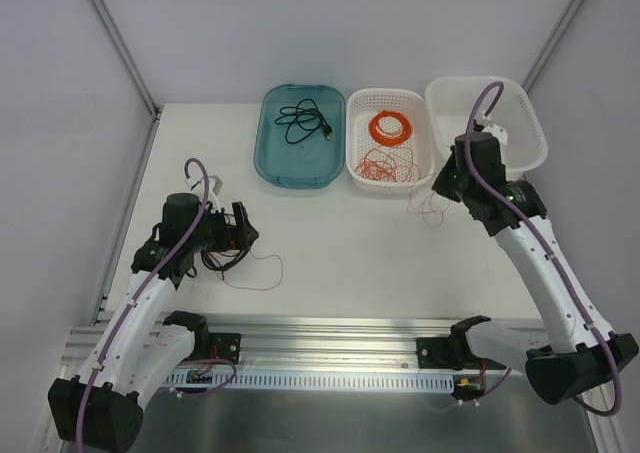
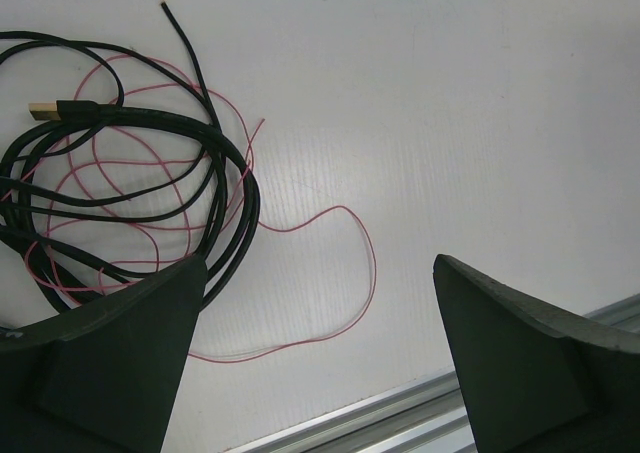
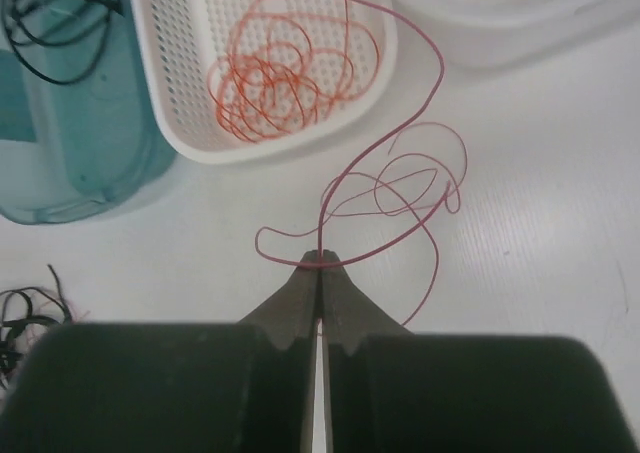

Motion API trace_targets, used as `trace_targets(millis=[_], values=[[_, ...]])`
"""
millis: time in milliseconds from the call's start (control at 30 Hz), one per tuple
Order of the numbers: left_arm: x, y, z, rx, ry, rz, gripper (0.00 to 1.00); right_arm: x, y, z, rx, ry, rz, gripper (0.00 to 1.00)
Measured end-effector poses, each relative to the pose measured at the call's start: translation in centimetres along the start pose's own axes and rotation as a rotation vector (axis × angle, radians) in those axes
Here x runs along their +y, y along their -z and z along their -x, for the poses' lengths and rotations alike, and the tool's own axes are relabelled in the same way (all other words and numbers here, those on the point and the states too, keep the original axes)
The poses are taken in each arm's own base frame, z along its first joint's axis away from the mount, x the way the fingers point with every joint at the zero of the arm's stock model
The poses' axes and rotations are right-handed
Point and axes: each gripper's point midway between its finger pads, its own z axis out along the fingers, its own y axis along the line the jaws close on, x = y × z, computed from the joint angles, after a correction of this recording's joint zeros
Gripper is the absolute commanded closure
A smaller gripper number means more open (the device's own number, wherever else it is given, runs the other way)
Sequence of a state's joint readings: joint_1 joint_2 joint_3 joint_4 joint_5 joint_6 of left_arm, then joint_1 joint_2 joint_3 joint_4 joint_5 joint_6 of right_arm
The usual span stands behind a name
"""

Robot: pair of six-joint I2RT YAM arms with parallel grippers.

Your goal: Untangle the cables

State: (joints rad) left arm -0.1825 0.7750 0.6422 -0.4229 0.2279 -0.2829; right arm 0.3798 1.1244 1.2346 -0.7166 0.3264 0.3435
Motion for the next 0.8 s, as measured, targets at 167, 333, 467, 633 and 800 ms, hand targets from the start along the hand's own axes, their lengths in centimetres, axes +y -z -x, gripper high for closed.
trace_targets(millis=[167, 333, 467, 633, 800], values=[[0.0, 0.0, 0.0, 0.000, -0.003, 0.000, 0.01, 1.9, 5.4, 8.9, -0.189, 0.008, 0.096, 0.99], [0.0, 0.0, 0.0, 0.000, -0.004, 0.000, 0.02, 3.6, 9.9, 17.2, -0.361, -0.010, 0.190, 0.99], [0.1, -0.1, -0.1, 0.006, -0.002, 0.001, 0.01, 3.9, 10.3, 21.1, -0.432, -0.015, 0.215, 0.99], [0.1, -0.2, -0.2, 0.010, -0.002, 0.002, 0.01, 3.3, 7.4, 24.8, -0.471, -0.035, 0.214, 0.99], [0.1, -0.4, -0.4, 0.023, 0.001, 0.002, 0.01, 2.2, 2.6, 27.0, -0.445, -0.058, 0.219, 0.99]])
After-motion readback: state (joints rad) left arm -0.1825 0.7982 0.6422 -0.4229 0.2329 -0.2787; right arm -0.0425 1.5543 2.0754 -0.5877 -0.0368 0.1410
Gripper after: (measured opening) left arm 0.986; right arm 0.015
